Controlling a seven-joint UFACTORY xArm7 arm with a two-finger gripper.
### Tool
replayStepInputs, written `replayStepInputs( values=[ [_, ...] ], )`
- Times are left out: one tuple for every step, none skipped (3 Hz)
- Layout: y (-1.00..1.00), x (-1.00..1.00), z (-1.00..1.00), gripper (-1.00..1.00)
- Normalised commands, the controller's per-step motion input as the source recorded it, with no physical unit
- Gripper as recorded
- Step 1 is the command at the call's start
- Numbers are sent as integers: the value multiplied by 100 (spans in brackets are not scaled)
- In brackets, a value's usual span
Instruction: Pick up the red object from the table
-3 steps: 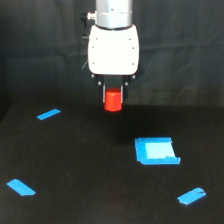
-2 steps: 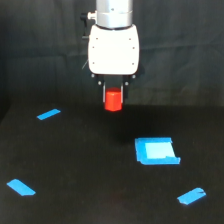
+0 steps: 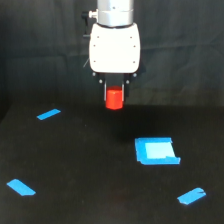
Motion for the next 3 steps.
replayStepInputs(
  values=[
    [-4,2,1,-98],
    [1,-2,2,-91],
    [-1,1,13,-100]
  ],
)
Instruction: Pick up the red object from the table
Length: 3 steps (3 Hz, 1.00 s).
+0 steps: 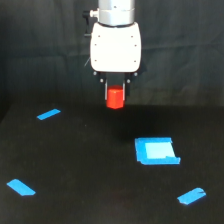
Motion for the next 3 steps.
replayStepInputs(
  values=[
    [-4,4,13,-94],
    [3,0,12,-100],
    [0,3,8,-100]
  ],
)
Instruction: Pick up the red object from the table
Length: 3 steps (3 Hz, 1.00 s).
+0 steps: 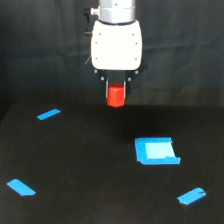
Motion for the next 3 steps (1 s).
replayStepInputs(
  values=[
    [7,5,6,-93],
    [5,3,-4,-96],
    [-3,0,6,-99]
  ],
)
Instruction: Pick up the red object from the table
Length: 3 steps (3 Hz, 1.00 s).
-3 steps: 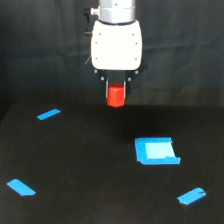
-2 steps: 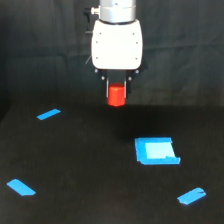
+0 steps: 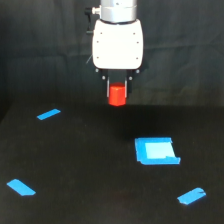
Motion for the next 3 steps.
replayStepInputs(
  values=[
    [-2,-9,5,-100],
    [9,0,7,-92],
    [-3,5,1,-92]
  ],
)
